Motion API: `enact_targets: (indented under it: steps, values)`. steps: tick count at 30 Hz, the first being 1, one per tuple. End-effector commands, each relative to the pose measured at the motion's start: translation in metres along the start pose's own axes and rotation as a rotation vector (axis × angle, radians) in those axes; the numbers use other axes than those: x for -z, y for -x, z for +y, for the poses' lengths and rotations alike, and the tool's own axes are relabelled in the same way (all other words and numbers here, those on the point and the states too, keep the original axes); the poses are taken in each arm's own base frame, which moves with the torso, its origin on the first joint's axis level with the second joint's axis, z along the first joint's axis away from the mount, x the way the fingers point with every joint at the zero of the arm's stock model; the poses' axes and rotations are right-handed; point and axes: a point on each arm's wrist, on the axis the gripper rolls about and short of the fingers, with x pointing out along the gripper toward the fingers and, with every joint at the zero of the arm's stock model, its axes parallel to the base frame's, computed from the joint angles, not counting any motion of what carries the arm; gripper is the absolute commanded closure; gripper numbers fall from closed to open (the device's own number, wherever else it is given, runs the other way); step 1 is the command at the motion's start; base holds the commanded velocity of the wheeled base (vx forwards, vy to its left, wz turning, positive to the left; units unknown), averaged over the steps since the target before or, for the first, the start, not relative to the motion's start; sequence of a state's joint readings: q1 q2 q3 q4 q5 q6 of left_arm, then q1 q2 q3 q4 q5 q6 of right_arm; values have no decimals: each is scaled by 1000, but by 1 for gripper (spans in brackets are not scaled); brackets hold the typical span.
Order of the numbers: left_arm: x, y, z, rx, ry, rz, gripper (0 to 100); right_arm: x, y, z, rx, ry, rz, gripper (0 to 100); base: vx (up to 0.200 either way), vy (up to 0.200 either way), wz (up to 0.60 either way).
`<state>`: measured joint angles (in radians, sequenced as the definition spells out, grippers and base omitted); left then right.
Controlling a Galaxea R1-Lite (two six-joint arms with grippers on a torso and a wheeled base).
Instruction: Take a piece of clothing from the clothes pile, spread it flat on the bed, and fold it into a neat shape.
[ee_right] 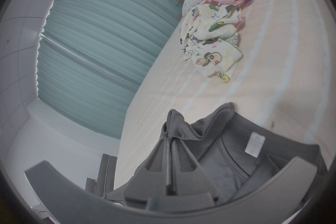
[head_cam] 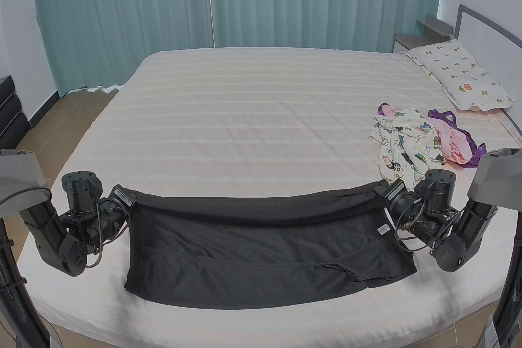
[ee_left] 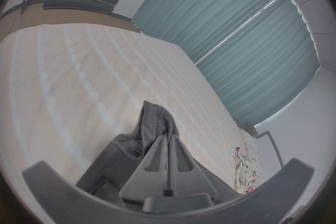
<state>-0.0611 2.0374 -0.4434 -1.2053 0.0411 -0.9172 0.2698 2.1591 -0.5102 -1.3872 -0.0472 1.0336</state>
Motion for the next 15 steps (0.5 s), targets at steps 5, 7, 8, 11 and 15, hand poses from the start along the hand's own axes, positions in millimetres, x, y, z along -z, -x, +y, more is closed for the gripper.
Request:
enact_targets:
  steps: [5, 7, 8, 11, 15]
  values:
    - [-3, -12, 7, 16, 19, -30, 100, 7, -13, -14, -54, 6, -45, 100, 0, 0, 0]
    - [-2, -12, 11, 13, 21, -32, 100, 10, -11, -19, -37, 11, -33, 100, 0, 0, 0]
    - [2, -14, 16, 2, 20, -26, 100, 10, -10, -22, -26, 22, -21, 100, 0, 0, 0]
    - [10, -16, 27, -25, 14, -7, 100, 12, -8, -25, -11, 24, -10, 100, 0, 0, 0]
    - [17, -9, 35, -44, 10, 15, 100, 12, -1, -27, 3, 40, 0, 100, 0, 0, 0]
